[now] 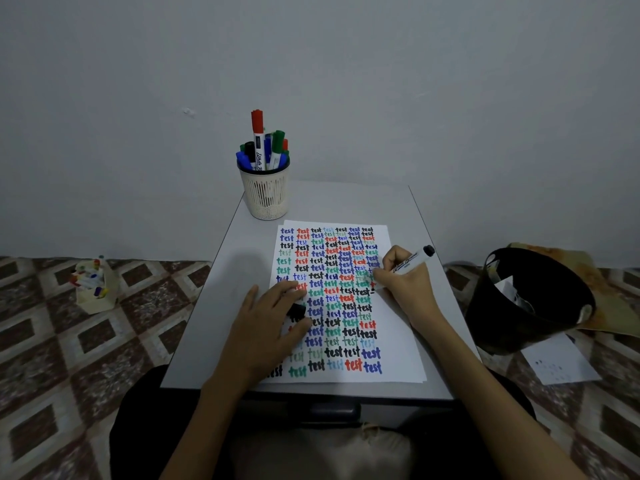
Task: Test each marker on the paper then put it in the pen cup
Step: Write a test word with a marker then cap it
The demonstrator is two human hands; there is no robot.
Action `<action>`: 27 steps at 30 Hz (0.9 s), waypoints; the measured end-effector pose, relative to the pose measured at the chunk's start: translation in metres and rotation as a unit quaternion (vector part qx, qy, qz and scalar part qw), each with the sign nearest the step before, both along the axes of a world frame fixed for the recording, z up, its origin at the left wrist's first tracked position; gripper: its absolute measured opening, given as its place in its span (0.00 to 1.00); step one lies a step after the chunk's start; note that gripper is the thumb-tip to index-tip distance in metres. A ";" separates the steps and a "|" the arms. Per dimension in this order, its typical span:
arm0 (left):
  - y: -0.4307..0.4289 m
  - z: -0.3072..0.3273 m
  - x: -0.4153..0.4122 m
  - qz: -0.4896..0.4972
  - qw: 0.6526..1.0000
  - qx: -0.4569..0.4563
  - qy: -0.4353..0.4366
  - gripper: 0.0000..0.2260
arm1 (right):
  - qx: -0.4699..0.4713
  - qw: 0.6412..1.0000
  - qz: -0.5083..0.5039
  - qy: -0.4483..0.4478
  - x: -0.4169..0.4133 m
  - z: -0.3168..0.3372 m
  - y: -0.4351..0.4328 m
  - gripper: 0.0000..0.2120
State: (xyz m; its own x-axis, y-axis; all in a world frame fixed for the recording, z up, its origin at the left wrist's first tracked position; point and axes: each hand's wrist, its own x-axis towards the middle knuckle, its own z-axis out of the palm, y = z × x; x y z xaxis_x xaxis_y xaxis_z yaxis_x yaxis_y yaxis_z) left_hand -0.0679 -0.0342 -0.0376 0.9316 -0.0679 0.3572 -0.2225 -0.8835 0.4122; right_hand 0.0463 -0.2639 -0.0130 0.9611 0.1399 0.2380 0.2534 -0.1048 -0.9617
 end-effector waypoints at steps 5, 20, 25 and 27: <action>-0.001 0.003 -0.001 0.008 1.000 -0.002 -0.005 0.28 | -0.016 1.000 0.007 0.016 0.000 0.001 0.000 0.10; 0.000 0.005 -0.001 0.012 1.000 0.000 0.006 0.28 | -0.003 1.000 -0.002 -0.001 -0.003 0.004 0.000 0.17; -0.001 0.005 -0.001 0.009 1.000 -0.001 0.010 0.28 | 0.025 0.999 -0.027 0.011 -0.003 0.003 0.000 0.17; -0.001 0.005 -0.001 0.010 1.000 0.001 0.009 0.28 | 0.031 0.999 -0.031 0.005 -0.004 0.003 0.000 0.16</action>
State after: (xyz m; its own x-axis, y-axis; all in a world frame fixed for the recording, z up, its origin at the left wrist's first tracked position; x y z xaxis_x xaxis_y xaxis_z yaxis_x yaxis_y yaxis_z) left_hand -0.0692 -0.0348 -0.0323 0.9394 -0.0493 0.3393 -0.1964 -0.8885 0.4146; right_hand 0.0427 -0.2641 -0.0097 0.9700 0.0649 0.2342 0.2381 -0.0606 -0.9694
